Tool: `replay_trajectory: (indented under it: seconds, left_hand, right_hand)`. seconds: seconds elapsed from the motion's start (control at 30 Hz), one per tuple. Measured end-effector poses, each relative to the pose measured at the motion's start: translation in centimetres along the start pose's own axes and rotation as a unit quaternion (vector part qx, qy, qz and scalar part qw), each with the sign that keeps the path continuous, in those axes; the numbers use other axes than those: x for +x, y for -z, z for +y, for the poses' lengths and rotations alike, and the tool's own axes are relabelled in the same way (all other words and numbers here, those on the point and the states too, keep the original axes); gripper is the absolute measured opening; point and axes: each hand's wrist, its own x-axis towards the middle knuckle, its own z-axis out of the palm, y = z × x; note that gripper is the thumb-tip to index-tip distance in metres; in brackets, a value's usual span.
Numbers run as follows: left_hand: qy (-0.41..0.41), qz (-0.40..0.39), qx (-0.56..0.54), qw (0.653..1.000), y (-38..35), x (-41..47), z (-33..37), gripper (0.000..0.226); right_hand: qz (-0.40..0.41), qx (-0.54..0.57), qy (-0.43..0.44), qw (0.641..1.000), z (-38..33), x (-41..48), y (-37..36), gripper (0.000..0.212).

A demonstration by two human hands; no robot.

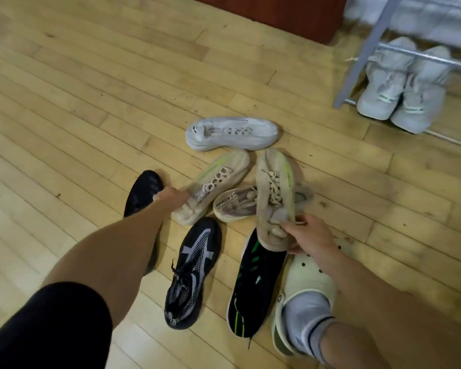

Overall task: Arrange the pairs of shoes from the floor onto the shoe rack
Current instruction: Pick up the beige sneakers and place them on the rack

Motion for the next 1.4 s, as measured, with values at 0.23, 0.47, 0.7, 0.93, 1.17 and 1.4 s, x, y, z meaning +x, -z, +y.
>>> replay_trajectory:
  seconds: [0.23,0.47,0.7,0.93,1.17,1.4]
  left_hand:
    - [-0.02,-0.099,-0.146,0.984,-1.3,-1.5,-2.3,0.042]
    - [0.001,-0.162,-0.231,0.959,-0.5,-4.1,-3.0,0.024]
    - [-0.054,-0.143,-0.213,0.965,3.4,-8.6,-0.9,0.027]
    - [-0.145,-0.104,-0.215,0.96,7.5,-13.6,3.0,0.034]
    - [-0.288,-0.152,-0.272,0.905,9.0,-24.1,12.0,0.014]
    - [-0.343,-0.177,-0.241,0.89,5.4,-30.3,19.9,0.025]
  right_hand:
    - [-0.017,0.062,-0.019,0.998,1.9,-0.2,-1.1,0.04]
    - [-0.017,-0.015,-0.039,0.999,1.5,-1.3,-0.1,0.044]
    - [0.019,-0.218,0.027,0.975,-4.5,-5.0,3.0,0.021]
    - [0.02,-0.238,0.072,0.968,-12.2,-10.8,12.1,0.042]
    - [0.126,-0.185,0.111,0.968,-12.0,-18.7,21.6,0.05]
    - [0.186,-0.032,0.111,0.976,-8.0,-20.5,28.0,0.023]
